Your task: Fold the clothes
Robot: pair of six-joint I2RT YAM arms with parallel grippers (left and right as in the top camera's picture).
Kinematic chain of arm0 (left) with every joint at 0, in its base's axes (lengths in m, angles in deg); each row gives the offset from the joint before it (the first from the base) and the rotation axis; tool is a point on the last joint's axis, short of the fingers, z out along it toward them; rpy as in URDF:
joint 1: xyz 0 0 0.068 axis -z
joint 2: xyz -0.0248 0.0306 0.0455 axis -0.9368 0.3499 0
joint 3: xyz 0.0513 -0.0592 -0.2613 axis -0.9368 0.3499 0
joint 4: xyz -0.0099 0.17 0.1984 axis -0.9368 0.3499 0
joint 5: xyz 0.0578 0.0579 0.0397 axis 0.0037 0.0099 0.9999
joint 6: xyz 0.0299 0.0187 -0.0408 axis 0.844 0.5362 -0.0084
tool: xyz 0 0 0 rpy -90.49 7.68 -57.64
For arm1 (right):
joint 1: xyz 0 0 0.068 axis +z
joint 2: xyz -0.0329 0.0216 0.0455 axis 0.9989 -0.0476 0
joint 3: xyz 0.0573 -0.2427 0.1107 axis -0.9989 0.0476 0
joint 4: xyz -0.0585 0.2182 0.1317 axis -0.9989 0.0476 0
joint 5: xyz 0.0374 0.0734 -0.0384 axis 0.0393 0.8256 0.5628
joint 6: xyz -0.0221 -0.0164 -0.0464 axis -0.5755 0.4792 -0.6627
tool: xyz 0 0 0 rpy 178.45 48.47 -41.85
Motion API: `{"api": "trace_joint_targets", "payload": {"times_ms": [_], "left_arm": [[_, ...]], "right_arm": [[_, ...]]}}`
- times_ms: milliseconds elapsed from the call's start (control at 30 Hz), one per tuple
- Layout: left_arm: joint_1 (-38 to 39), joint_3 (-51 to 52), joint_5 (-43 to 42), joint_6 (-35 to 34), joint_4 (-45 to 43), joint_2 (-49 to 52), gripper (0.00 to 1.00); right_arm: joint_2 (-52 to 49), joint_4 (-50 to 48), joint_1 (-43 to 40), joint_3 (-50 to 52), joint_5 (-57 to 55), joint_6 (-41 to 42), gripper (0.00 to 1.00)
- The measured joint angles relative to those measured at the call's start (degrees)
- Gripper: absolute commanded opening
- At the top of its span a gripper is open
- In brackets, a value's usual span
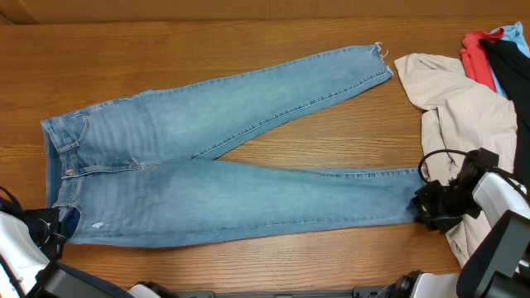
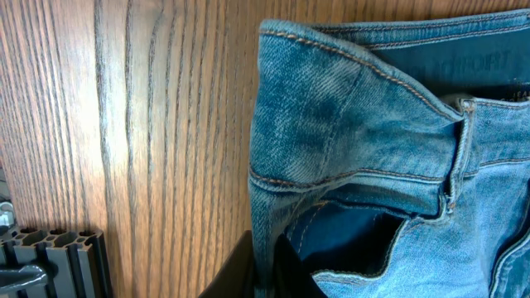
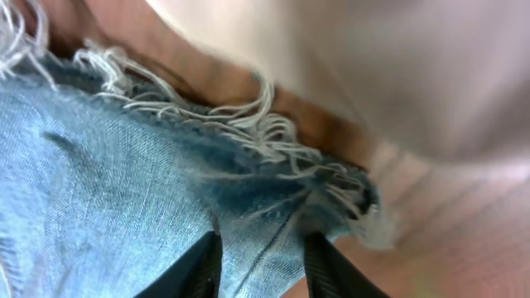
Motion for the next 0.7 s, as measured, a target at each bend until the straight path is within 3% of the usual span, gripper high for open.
{"api": "trace_joint_targets", "payload": {"times_ms": [333, 700], "left_arm": [[0.0, 0.0, 0.0, 0.0, -0.15, 0.0, 0.08], [0.0, 0.0, 0.02, 0.0, -0.11, 0.0, 0.09]], "right_arm": [[-1.16, 7.72, -0.85, -0.46, 0.44, 0.44, 0.42], [-1.22, 10.84, -0.96, -7.91, -3.15, 0.42, 0.43]]}}
